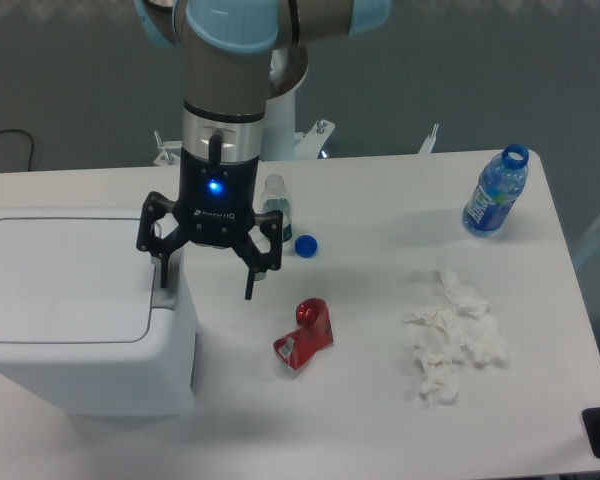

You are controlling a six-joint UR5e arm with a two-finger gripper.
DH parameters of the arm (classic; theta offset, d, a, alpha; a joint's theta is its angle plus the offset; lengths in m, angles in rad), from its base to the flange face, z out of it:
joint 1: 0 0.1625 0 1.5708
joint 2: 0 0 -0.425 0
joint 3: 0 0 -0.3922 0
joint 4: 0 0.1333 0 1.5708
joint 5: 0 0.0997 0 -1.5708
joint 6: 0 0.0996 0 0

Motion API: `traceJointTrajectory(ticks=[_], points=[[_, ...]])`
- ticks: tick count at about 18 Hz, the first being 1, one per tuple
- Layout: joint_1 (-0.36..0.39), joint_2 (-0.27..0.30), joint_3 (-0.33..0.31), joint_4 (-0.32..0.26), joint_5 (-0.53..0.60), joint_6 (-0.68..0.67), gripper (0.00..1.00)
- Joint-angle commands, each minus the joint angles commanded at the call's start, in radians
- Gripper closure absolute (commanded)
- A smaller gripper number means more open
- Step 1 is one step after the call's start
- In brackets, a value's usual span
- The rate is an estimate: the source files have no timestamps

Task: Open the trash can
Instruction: 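Lower the gripper onto the lid edge beside the trash can's grey tab, then press the gripper against the lid's grey tab to release it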

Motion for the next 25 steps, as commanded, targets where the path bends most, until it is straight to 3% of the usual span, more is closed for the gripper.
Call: traceJointTrajectory(ticks=[25], points=[[0.044,0.003,0.000,0.000,-0.045,-0.037,0.00]])
